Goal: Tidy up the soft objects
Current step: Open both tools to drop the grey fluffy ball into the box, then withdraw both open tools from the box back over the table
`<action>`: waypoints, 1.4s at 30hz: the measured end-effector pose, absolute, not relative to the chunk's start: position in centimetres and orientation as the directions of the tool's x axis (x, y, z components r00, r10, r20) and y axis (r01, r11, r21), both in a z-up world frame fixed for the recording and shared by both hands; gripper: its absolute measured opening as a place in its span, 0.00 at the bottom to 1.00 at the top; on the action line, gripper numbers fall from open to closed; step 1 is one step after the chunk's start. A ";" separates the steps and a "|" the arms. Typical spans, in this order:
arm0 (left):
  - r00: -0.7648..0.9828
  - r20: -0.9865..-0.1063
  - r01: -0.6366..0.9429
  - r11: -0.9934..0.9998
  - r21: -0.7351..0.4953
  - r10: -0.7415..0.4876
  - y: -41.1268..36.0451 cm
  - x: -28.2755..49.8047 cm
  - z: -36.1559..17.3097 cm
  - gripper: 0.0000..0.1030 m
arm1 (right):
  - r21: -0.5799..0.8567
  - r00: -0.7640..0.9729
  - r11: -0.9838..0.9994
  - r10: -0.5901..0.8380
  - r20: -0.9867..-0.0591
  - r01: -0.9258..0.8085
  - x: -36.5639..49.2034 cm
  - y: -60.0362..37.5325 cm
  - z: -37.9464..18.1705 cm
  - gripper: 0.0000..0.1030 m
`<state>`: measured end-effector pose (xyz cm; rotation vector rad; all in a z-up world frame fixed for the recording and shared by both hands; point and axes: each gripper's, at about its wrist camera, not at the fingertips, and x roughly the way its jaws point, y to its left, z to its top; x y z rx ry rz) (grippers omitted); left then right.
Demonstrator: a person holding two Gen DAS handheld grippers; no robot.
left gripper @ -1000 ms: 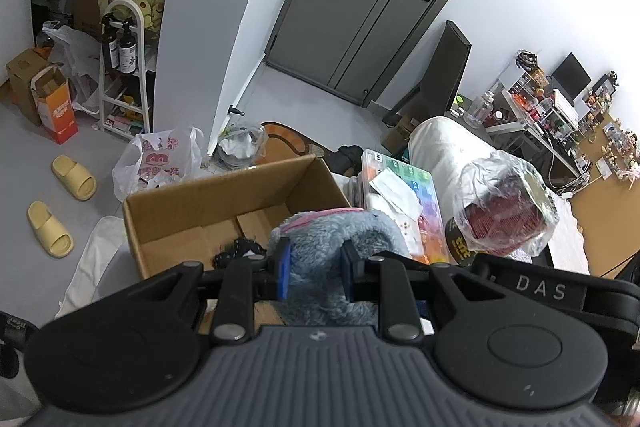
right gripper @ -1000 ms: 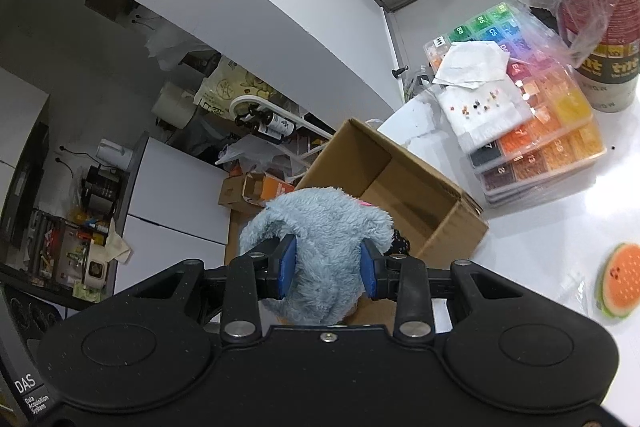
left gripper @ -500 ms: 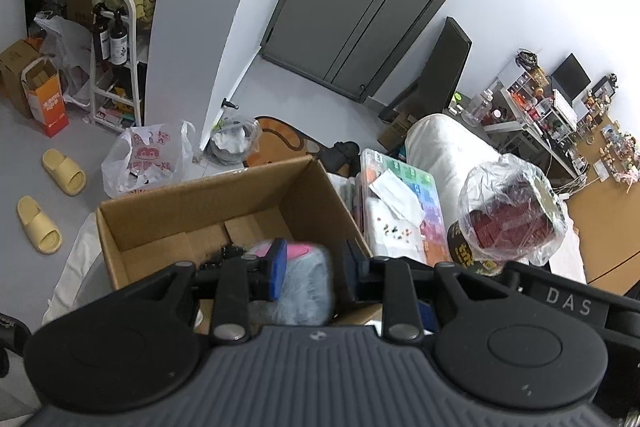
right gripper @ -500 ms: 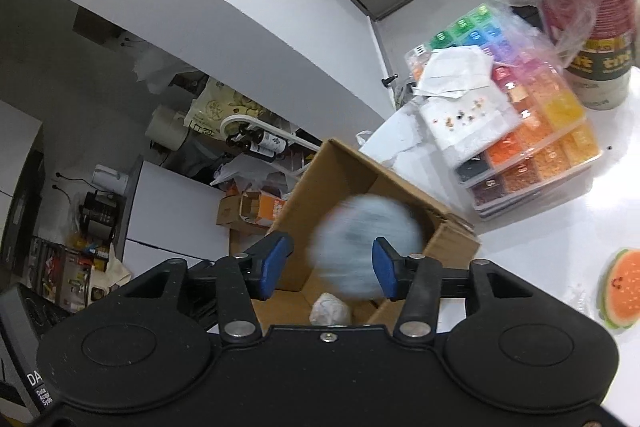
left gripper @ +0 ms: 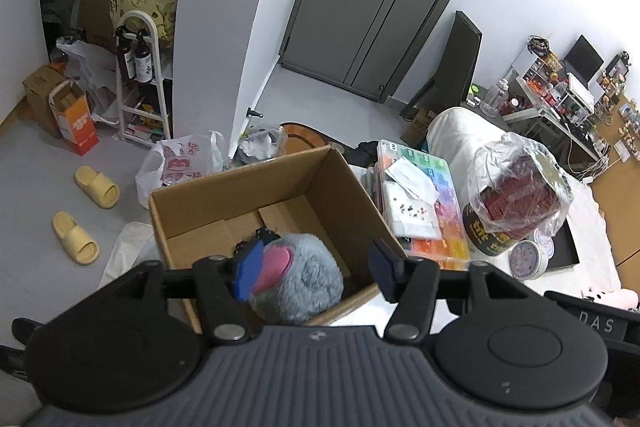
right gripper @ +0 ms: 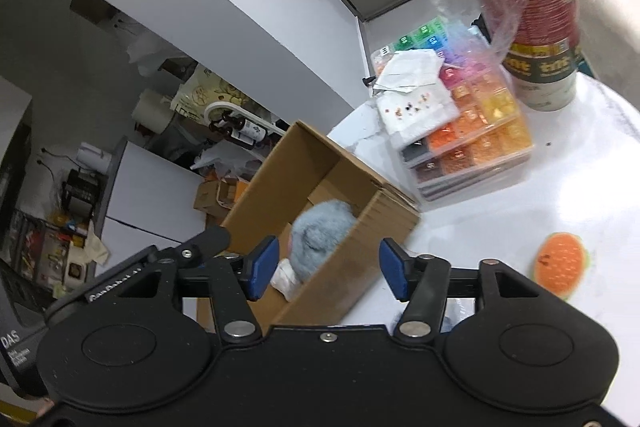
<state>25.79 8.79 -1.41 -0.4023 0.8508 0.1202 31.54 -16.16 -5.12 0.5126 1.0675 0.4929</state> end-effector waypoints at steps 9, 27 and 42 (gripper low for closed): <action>0.667 -0.744 -0.248 0.932 -0.263 -0.032 7.3 22.9 0.5 0.78 | 0.555 0.430 0.808 0.581 -0.691 -0.198 28.6 -18.0 -3.3 0.81; 0.672 -0.740 -0.212 0.953 -0.219 -0.021 4.2 17.3 1.6 0.80 | 0.497 0.484 0.837 0.541 -0.687 -0.229 23.7 -21.5 -2.4 0.85; 0.654 -0.756 -0.220 0.964 -0.151 0.030 2.7 14.7 1.0 0.94 | 0.461 0.512 0.851 0.521 -0.683 -0.251 21.0 -23.0 -2.4 0.92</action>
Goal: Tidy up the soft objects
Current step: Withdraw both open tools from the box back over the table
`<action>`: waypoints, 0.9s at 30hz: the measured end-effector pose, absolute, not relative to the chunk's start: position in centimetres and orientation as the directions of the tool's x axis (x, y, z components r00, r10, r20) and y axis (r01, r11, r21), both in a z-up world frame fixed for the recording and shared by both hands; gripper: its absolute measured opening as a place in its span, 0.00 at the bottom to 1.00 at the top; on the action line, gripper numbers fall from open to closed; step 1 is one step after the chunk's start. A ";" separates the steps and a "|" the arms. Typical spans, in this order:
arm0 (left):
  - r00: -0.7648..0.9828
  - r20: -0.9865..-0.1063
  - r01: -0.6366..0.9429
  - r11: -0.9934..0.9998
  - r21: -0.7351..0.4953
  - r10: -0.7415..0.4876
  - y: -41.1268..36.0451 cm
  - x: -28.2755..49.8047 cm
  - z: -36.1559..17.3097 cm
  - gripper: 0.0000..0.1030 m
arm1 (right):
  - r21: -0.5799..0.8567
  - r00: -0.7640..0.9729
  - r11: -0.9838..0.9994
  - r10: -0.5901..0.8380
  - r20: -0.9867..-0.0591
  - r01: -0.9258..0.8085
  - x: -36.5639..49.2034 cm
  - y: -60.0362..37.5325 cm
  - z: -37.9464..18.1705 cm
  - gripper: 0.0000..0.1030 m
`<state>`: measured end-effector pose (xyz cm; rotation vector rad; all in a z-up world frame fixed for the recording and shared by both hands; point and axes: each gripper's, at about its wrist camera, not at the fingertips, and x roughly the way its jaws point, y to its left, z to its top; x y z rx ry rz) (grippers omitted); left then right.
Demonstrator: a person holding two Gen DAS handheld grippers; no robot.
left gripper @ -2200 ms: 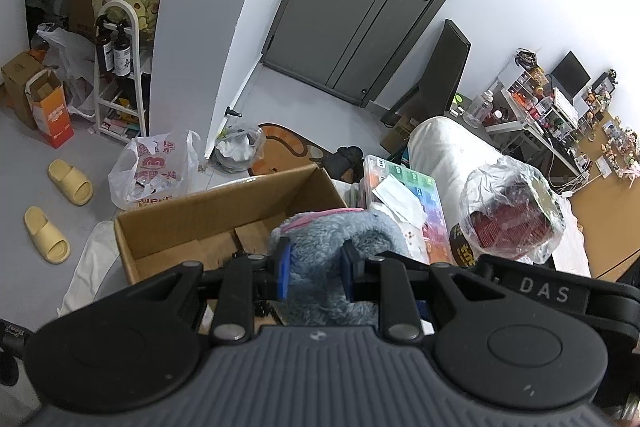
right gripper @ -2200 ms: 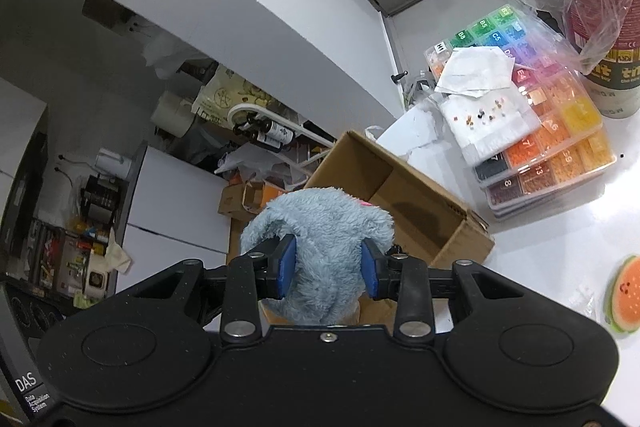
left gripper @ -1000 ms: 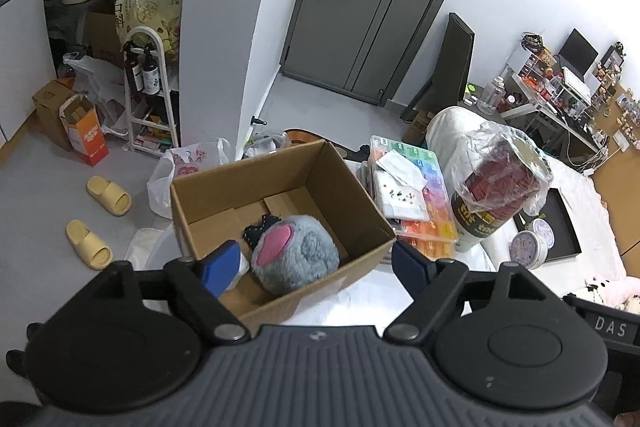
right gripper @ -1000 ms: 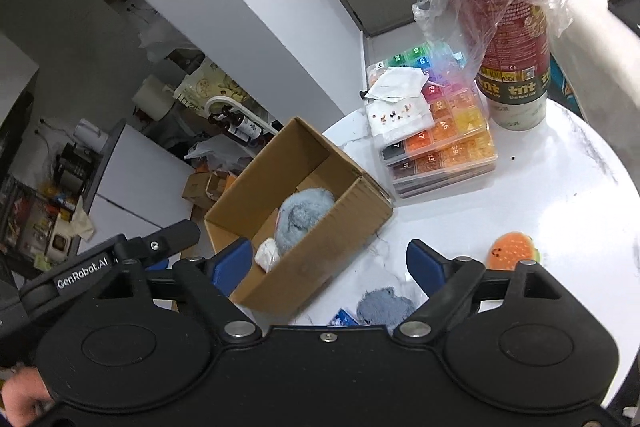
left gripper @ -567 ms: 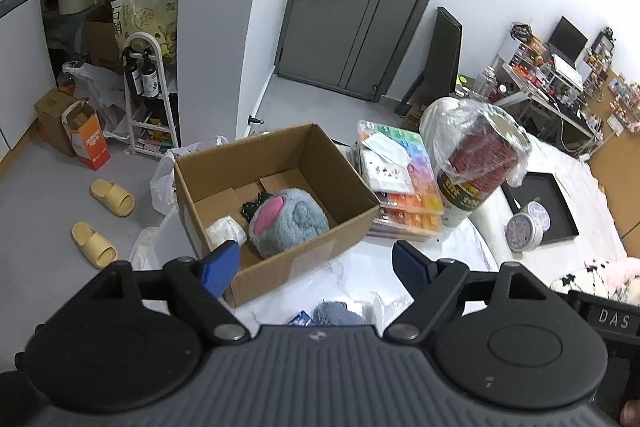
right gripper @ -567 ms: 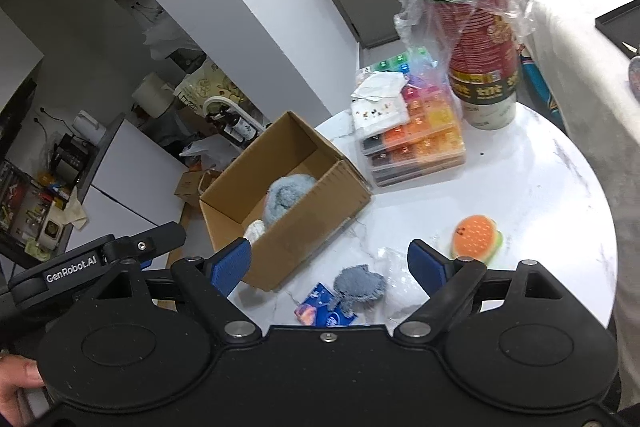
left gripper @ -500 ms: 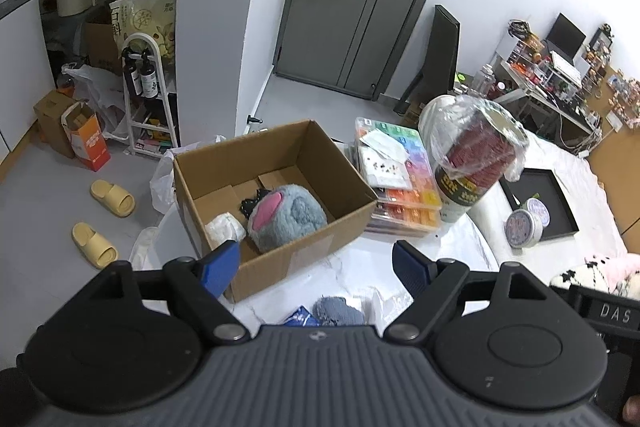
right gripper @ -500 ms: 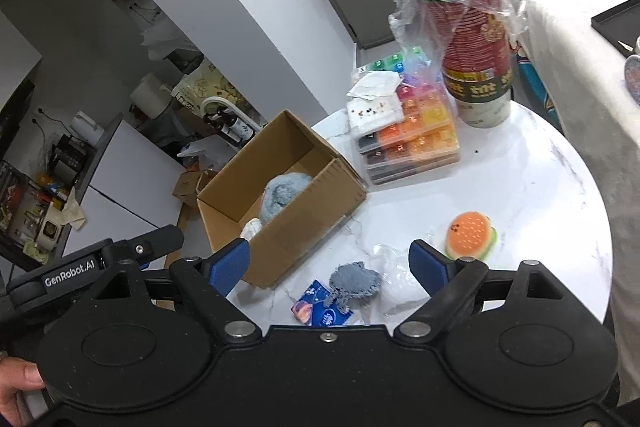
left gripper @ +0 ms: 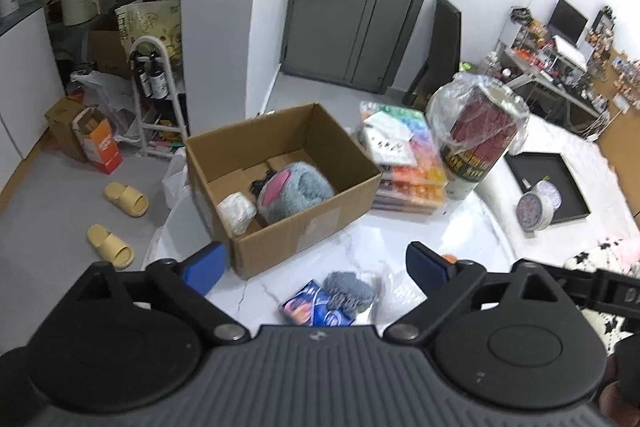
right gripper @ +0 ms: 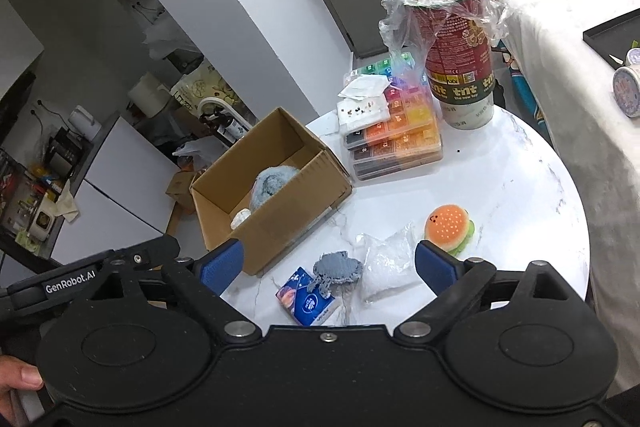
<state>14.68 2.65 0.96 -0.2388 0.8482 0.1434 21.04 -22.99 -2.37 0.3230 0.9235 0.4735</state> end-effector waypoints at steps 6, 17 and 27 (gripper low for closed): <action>0.651 -0.758 -0.211 0.970 -0.119 0.049 1.9 13.6 1.0 1.00 | 0.429 0.528 0.865 0.500 -0.687 -0.261 20.0 -23.6 -1.8 0.95; 0.680 -0.732 -0.181 0.979 -0.096 0.054 0.4 11.1 2.2 1.00 | 0.386 0.552 0.880 0.475 -0.685 -0.278 17.8 -26.0 -0.9 1.00; 0.679 -0.734 -0.136 0.985 -0.103 0.017 -0.2 10.2 2.3 1.00 | 0.317 0.542 0.893 0.447 -0.712 -0.319 17.2 -26.7 -0.7 1.00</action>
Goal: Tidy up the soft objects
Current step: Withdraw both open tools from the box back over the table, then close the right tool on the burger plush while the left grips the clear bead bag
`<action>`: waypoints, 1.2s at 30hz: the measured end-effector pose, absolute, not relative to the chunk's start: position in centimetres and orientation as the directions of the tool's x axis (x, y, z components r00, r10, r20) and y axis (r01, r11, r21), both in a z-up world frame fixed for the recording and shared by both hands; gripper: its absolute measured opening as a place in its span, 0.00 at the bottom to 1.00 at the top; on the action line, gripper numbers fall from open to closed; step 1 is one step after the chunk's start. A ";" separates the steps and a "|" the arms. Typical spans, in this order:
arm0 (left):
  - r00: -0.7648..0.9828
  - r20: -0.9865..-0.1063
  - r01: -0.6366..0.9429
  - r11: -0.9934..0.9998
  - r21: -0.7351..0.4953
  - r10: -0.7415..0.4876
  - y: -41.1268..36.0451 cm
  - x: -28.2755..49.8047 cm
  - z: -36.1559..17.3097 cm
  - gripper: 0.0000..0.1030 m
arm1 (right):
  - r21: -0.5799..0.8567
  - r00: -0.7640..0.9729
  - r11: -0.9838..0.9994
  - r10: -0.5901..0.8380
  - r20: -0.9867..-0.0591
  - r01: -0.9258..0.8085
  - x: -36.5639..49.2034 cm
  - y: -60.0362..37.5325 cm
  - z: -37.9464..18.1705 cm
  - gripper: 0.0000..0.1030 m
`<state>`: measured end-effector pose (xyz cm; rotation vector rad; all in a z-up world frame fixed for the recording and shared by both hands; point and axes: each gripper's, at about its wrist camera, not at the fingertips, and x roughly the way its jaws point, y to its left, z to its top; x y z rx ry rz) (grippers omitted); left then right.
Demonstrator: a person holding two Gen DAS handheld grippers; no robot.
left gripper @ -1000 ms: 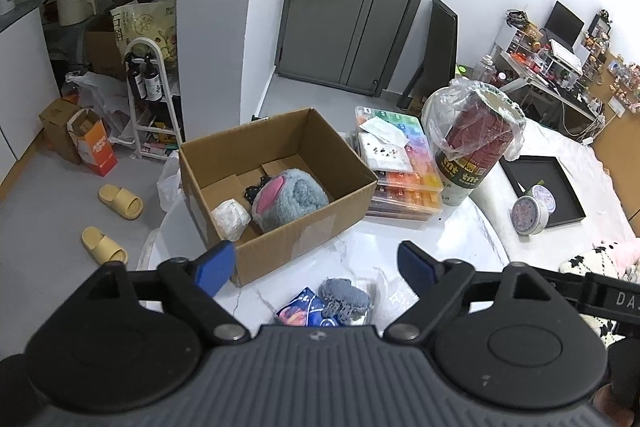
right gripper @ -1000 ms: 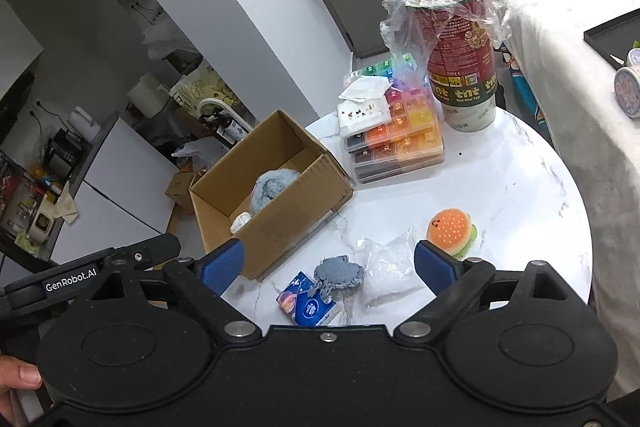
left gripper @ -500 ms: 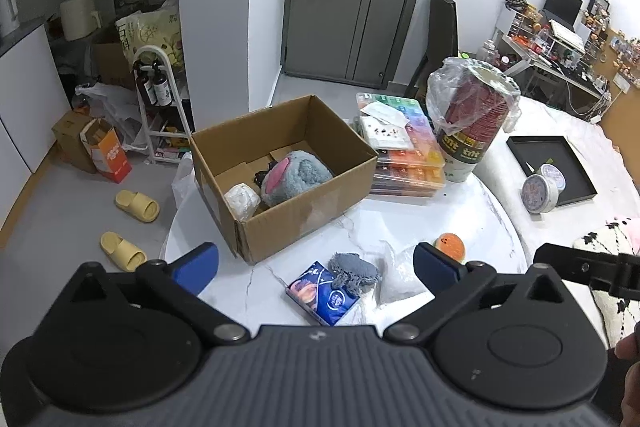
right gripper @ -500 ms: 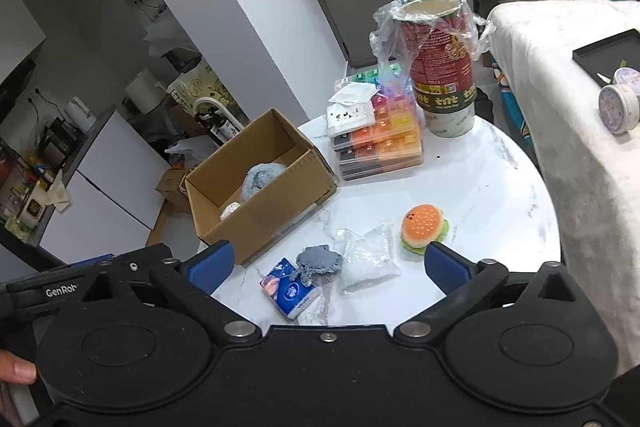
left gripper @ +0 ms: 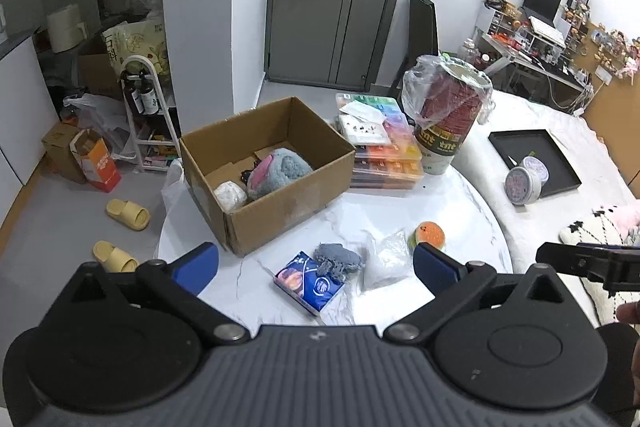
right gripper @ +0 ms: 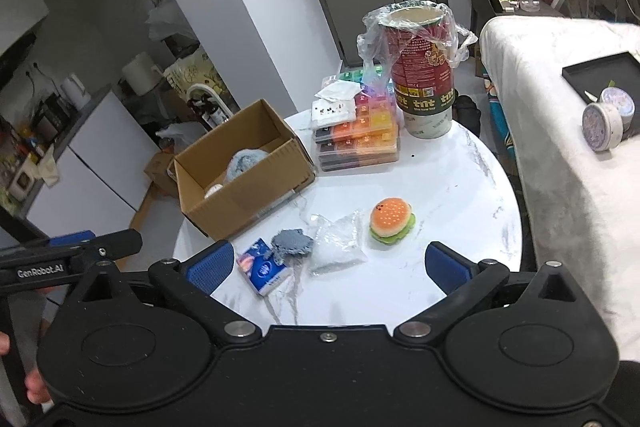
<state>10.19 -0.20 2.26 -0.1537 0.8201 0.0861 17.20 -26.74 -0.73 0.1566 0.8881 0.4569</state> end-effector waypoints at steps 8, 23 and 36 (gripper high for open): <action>0.649 -0.760 -0.118 0.991 -0.069 0.025 -1.2 9.6 1.7 1.00 | 0.293 0.513 0.878 0.463 -0.723 -0.379 16.8 -26.8 -1.2 1.00; 0.629 -0.778 -0.107 0.991 -0.075 0.009 -2.5 10.4 -1.4 0.97 | 0.303 0.483 0.862 0.484 -0.730 -0.406 17.8 -27.6 -3.6 0.97; 0.600 -0.800 -0.127 0.990 -0.061 0.028 -4.7 13.0 -4.6 0.83 | 0.299 0.440 0.838 0.505 -0.742 -0.457 21.4 -28.6 -6.1 0.84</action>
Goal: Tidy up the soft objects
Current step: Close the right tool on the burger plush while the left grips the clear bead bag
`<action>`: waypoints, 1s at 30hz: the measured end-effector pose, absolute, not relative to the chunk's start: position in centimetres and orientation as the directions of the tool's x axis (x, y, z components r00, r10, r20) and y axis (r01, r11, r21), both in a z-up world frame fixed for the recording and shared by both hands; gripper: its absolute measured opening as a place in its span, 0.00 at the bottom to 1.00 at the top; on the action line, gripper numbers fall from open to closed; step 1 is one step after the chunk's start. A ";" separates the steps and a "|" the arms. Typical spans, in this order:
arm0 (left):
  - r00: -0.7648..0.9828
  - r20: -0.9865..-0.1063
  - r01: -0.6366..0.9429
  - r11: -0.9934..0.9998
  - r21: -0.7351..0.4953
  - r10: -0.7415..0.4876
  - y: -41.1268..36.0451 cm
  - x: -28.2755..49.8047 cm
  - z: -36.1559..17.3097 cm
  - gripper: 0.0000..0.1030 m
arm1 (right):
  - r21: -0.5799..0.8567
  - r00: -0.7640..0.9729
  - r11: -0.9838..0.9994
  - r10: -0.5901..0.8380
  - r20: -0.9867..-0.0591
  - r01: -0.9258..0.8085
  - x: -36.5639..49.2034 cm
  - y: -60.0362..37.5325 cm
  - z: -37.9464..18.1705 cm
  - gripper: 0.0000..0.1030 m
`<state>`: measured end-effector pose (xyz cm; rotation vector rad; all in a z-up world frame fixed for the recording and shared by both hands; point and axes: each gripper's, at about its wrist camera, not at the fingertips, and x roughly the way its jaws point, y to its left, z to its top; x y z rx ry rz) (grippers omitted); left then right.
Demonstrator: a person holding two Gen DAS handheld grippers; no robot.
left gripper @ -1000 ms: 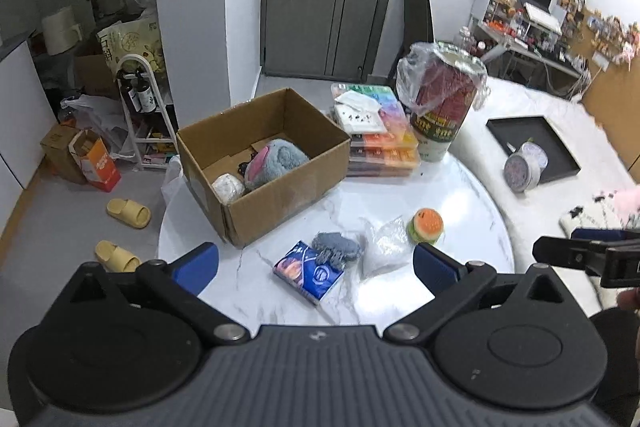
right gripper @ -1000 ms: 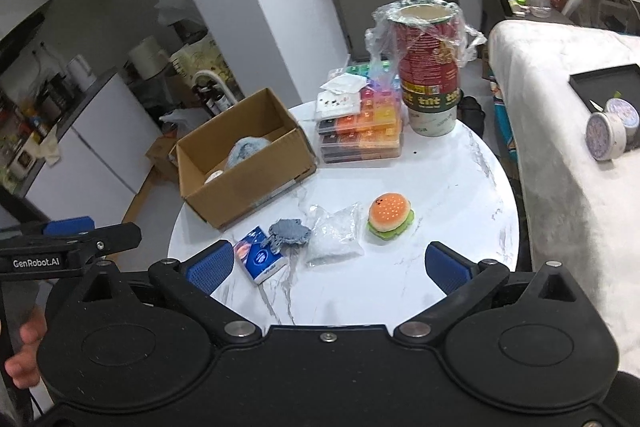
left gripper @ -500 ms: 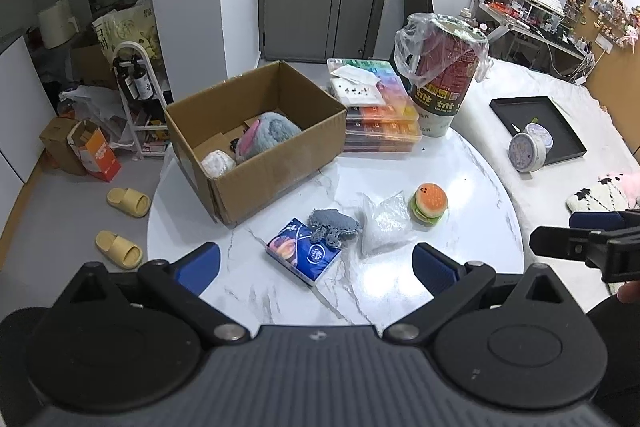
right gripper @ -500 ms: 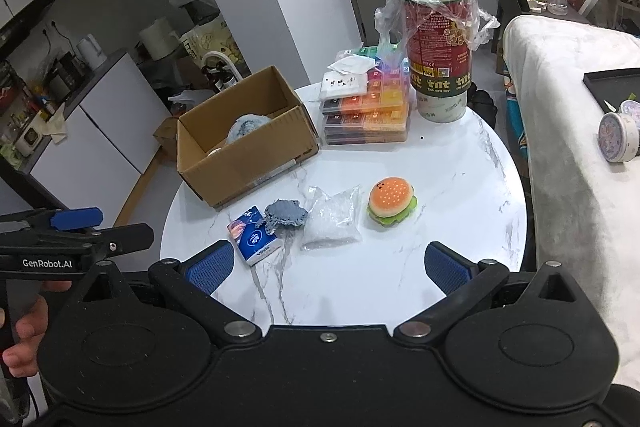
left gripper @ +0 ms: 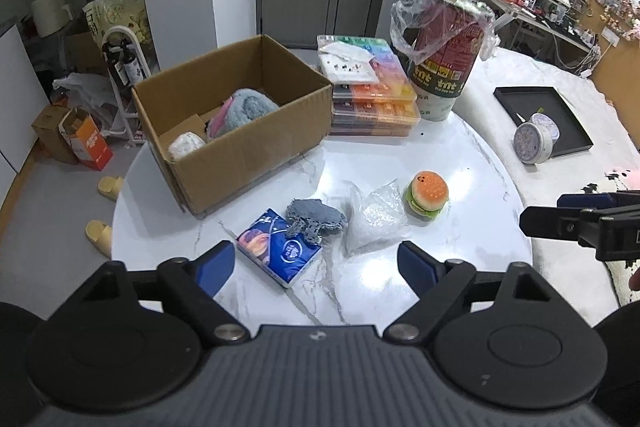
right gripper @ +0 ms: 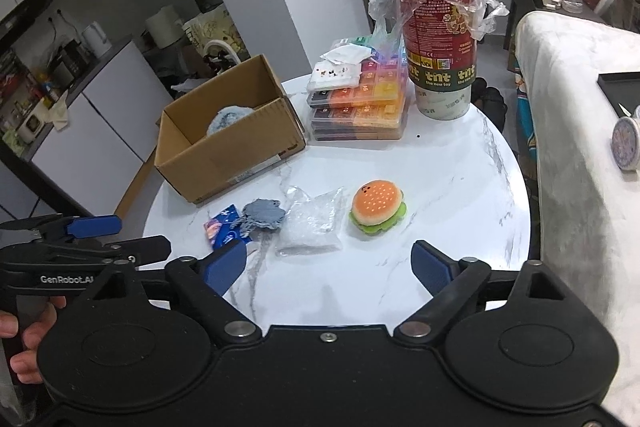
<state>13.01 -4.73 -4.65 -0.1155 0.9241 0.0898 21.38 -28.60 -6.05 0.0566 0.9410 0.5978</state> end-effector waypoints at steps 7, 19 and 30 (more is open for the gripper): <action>0.578 -0.815 -0.161 0.985 -0.058 0.046 -6.0 15.1 -6.4 0.70 | 0.311 0.403 0.828 0.512 -0.758 -0.466 24.1 -28.7 -7.8 0.80; 0.554 -0.830 -0.204 0.977 -0.056 0.068 -7.8 18.6 -9.8 0.65 | 0.355 0.358 0.797 0.554 -0.752 -0.488 27.3 -29.0 -11.2 0.73; 0.539 -0.839 -0.235 0.970 -0.063 0.076 -9.2 21.1 -12.9 0.64 | 0.424 0.318 0.772 0.599 -0.735 -0.474 29.6 -29.6 -14.0 0.67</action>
